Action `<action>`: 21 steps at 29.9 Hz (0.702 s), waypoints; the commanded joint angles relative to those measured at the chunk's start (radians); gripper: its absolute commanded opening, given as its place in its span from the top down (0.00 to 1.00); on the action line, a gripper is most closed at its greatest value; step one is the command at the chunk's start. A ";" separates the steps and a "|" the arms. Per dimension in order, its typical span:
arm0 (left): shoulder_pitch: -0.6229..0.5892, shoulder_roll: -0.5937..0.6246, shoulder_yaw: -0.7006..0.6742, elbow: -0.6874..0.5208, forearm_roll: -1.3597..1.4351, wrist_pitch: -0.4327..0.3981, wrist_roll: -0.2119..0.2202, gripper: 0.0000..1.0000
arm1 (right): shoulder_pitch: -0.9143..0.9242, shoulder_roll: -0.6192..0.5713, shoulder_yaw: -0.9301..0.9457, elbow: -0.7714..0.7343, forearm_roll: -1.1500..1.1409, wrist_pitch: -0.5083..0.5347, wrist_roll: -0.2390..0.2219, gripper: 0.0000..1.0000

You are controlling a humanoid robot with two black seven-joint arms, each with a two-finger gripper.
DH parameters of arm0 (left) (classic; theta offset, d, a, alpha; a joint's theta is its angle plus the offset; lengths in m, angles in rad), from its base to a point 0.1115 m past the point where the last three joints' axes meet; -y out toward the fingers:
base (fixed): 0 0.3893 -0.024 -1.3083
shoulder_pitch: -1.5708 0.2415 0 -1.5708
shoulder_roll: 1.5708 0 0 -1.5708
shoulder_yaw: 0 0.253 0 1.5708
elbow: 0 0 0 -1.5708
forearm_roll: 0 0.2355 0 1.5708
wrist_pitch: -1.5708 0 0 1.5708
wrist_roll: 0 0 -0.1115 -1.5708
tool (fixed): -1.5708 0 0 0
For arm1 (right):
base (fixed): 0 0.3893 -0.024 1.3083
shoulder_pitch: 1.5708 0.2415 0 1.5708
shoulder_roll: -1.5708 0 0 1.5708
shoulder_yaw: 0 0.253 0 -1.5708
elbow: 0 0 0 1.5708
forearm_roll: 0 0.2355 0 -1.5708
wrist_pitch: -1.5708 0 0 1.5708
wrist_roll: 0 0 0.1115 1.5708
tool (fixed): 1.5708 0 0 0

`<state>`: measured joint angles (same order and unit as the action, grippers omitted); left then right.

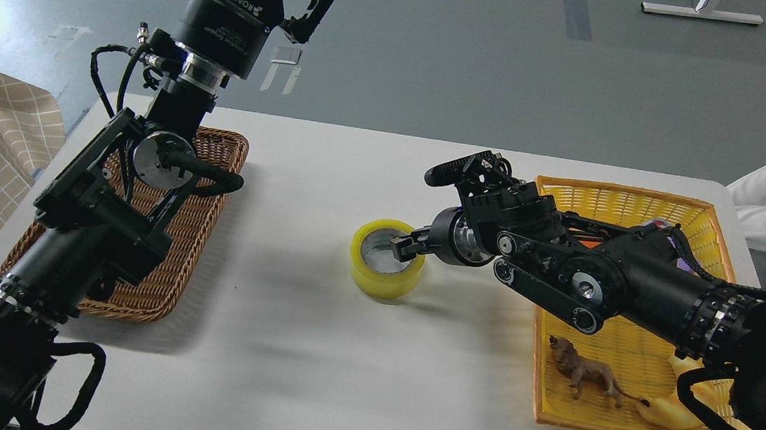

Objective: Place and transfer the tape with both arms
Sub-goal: 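Lower the tape roll onto the table and open the right gripper, then withdraw the right gripper upward back over the yellow tray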

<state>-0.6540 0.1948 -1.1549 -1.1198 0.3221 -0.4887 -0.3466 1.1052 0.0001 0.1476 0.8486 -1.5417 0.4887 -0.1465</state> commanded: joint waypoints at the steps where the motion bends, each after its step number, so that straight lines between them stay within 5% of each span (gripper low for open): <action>1: -0.003 0.002 0.003 0.000 0.000 0.000 0.000 0.02 | 0.005 0.000 0.024 0.007 0.000 0.000 0.001 0.08; 8: 0.000 -0.011 0.011 0.000 0.000 0.000 0.002 0.02 | 0.015 -0.020 0.128 0.030 0.002 0.000 0.001 0.04; 21: 0.004 0.006 0.018 0.006 0.002 0.000 0.005 0.02 | -0.016 -0.267 0.464 0.321 0.002 0.000 0.002 0.01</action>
<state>-0.6494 0.1971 -1.1398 -1.1161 0.3222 -0.4887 -0.3428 1.1086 -0.2248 0.5247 1.1079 -1.5416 0.4887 -0.1475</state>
